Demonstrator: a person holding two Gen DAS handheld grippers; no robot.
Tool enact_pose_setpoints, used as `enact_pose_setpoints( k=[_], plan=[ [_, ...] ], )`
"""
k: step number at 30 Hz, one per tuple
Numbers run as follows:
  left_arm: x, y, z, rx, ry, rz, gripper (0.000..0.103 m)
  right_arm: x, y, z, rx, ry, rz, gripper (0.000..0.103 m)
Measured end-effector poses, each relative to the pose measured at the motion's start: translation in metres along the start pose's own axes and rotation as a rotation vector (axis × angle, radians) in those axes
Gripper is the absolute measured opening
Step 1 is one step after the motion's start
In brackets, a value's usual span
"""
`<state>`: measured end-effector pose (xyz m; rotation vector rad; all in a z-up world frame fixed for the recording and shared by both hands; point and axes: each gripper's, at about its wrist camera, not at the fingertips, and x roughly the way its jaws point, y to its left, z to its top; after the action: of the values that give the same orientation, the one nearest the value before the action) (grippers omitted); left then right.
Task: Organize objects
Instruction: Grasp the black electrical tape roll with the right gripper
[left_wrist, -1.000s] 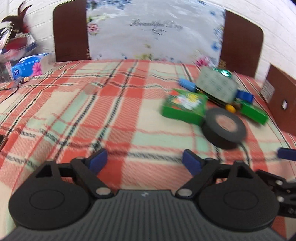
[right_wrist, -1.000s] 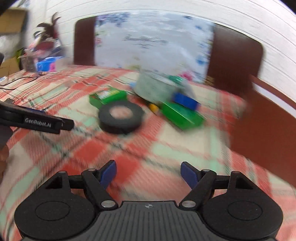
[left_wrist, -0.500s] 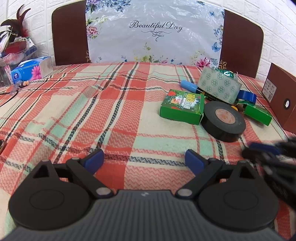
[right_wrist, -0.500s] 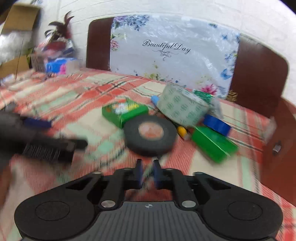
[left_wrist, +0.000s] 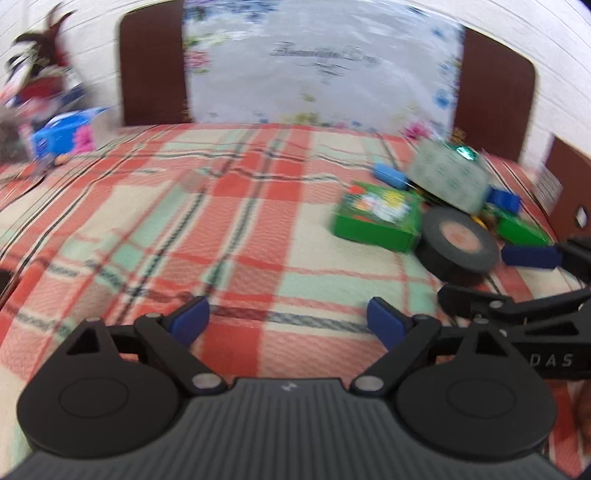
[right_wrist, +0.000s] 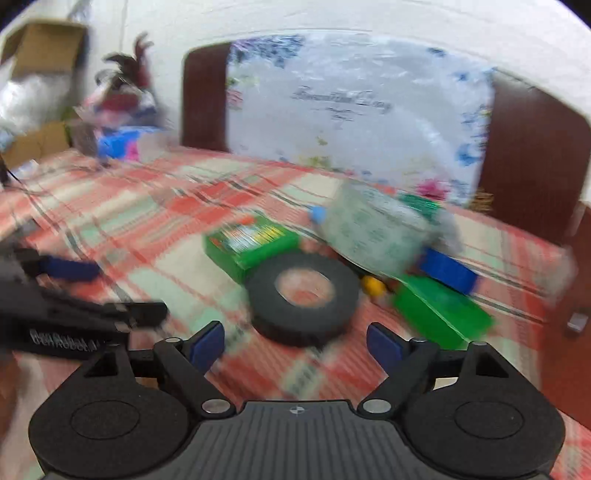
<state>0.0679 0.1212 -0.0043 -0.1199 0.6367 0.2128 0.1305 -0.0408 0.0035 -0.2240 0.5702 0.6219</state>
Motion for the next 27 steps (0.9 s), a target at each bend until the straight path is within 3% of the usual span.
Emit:
enact_pose_setpoints(
  k=[4, 8, 11, 13, 15, 18, 23, 27],
  plan=[
    [0.0, 0.003, 0.001, -0.021, -0.006, 0.011, 0.093, 0.008, -0.006, 0.001, 0.039, 0.027, 0.052, 0.095],
    [-0.005, 0.007, -0.002, -0.048, -0.026, -0.01, 0.094, 0.002, -0.011, -0.001, 0.068, 0.002, 0.047, 0.086],
    [-0.008, 0.014, -0.002, -0.093, -0.041, -0.04, 0.094, 0.003, -0.017, -0.001, 0.105, -0.002, 0.036, 0.085],
    [-0.007, 0.013, -0.002, -0.091, -0.041, -0.041, 0.094, 0.011, -0.013, 0.003, 0.076, 0.008, -0.001, 0.084],
    [-0.006, 0.011, -0.002, -0.081, -0.038, -0.036, 0.094, 0.017, -0.007, 0.007, 0.045, 0.011, -0.026, 0.076],
    [-0.006, 0.01, -0.001, -0.072, -0.035, -0.032, 0.094, 0.016, -0.003, 0.007, 0.013, 0.014, -0.041, 0.075],
    [-0.006, 0.007, -0.002, -0.05, -0.029, -0.024, 0.095, -0.025, -0.012, -0.021, 0.019, 0.022, -0.047, 0.075],
    [-0.008, -0.006, -0.004, 0.022, -0.005, -0.022, 0.095, -0.086, -0.032, -0.066, 0.109, 0.024, -0.137, 0.075]
  ],
)
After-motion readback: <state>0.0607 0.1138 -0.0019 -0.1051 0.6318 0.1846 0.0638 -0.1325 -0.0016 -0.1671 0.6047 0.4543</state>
